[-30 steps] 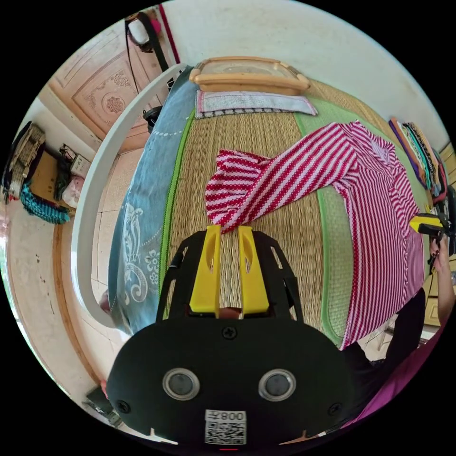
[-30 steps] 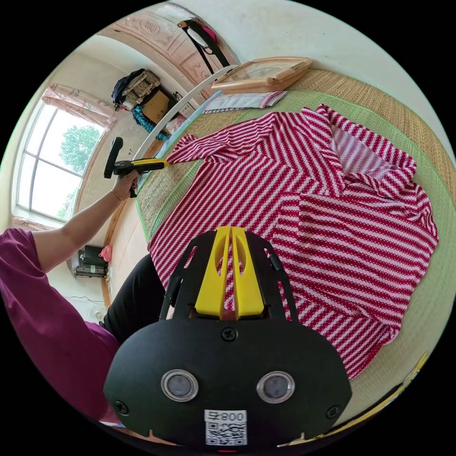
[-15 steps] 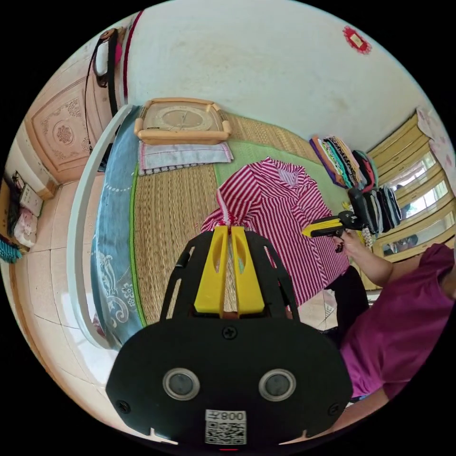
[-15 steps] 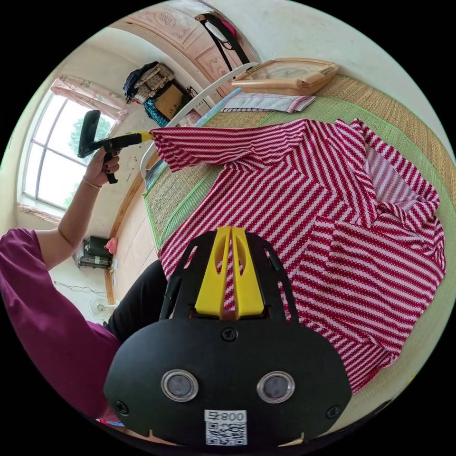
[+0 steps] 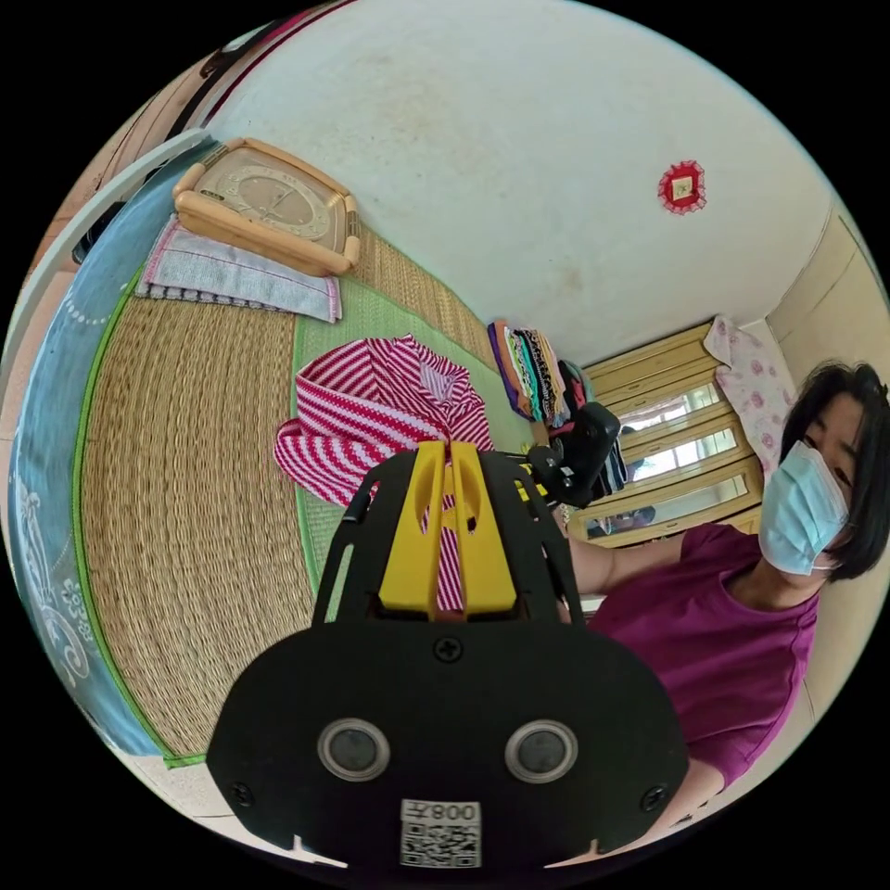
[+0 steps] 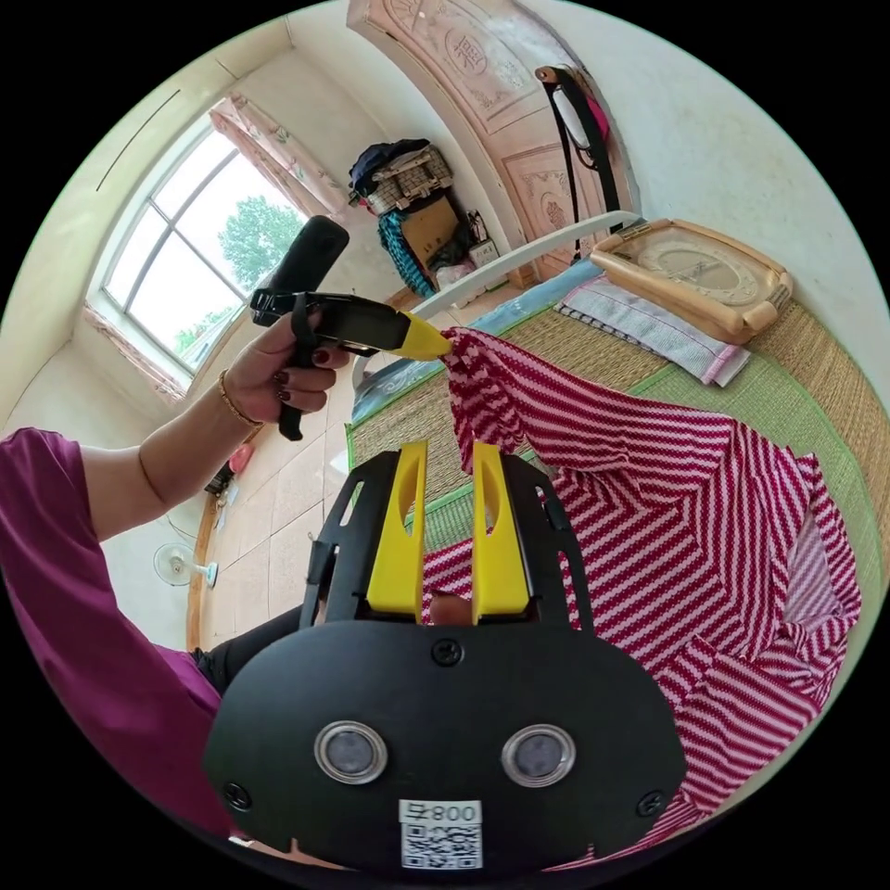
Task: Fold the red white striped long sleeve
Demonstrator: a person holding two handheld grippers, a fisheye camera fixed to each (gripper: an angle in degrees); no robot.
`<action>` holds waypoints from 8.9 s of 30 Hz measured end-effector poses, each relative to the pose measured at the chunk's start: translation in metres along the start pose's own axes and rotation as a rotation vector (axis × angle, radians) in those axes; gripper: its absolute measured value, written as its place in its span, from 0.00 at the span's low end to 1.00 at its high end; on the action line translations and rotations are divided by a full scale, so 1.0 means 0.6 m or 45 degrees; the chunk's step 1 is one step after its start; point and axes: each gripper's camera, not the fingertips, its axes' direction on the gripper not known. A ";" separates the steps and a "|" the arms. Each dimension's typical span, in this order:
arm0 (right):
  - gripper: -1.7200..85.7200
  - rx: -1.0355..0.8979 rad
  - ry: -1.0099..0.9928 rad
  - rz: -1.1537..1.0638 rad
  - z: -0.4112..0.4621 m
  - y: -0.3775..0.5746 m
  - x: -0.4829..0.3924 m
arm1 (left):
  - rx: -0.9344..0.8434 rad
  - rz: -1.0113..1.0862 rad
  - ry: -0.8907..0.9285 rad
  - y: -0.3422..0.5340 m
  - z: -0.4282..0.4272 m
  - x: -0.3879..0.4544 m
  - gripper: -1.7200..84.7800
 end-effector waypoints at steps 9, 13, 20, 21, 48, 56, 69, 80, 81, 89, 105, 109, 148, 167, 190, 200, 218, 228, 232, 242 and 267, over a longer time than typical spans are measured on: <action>0.04 0.117 -0.075 0.089 -0.033 0.000 0.031 | -0.089 0.060 0.040 0.039 0.009 -0.027 0.04; 0.03 0.164 -0.162 0.183 -0.059 0.024 0.067 | 0.025 0.037 0.087 0.087 -0.006 -0.052 0.06; 0.02 0.179 -0.228 0.250 -0.093 0.044 0.112 | 0.248 -0.410 0.408 0.263 0.057 -0.206 0.11; 0.02 0.178 -0.241 0.257 -0.095 0.048 0.116 | 0.304 -0.463 0.516 0.285 0.073 -0.224 0.12; 0.10 -0.222 0.247 0.199 0.013 0.040 0.152 | 0.516 -0.638 0.649 0.532 0.160 -0.250 0.02; 0.05 -0.320 0.224 0.242 0.067 0.005 0.202 | 0.516 -0.639 0.654 0.564 0.202 -0.219 0.02; 0.03 -0.256 0.226 0.084 -0.185 -0.085 0.304 | 0.485 -0.508 0.863 0.535 0.365 -0.048 0.02; 0.03 -0.511 0.338 0.300 -0.172 0.056 0.442 | 0.254 -0.718 0.877 0.563 0.620 0.014 0.02; 0.03 -0.506 0.321 0.310 -0.173 0.063 0.455 | 0.233 -0.717 0.872 0.562 0.634 0.022 0.02; 0.03 -0.496 0.361 0.254 -0.188 0.070 0.472 | 0.221 -0.662 0.868 0.537 0.699 0.082 0.02; 0.11 -0.390 0.277 0.492 -0.080 0.258 0.615 | 0.118 -0.641 0.533 0.509 0.794 0.092 0.04; 0.07 -0.411 0.271 0.498 -0.051 0.280 0.630 | 0.094 -0.623 0.484 0.497 0.812 0.103 0.04; 0.06 -0.255 0.465 0.554 0.079 0.370 0.396 | 0.225 -0.301 0.023 0.312 0.688 0.101 0.03; 0.09 -0.491 0.523 0.445 0.070 0.363 0.371 | 0.143 -0.234 -0.391 0.207 0.650 0.021 0.02; 0.03 -0.250 0.572 0.606 -0.007 0.419 0.482 | 0.241 -0.215 -0.382 0.105 0.635 -0.074 0.02; 0.03 -0.246 0.524 0.564 0.057 0.460 0.487 | 0.118 -0.106 -0.420 -0.005 0.708 -0.135 0.02; 0.10 -0.042 0.612 0.579 0.005 0.507 0.536 | 0.165 0.087 -0.282 -0.160 0.776 -0.182 0.08; 0.15 -0.157 0.790 0.410 0.012 0.412 0.688 | -0.067 0.396 -0.457 -0.421 0.936 -0.192 0.12; 0.12 -0.240 0.750 0.366 0.044 0.409 0.730 | -0.211 0.405 -0.540 -0.473 1.005 -0.218 0.09; 0.04 -0.151 0.346 0.319 -0.051 0.425 0.745 | -0.226 0.445 -0.320 -0.508 0.983 -0.207 0.04; 0.11 0.173 0.282 0.472 0.000 0.380 0.845 | -0.136 0.374 -0.389 -0.618 1.126 -0.297 0.10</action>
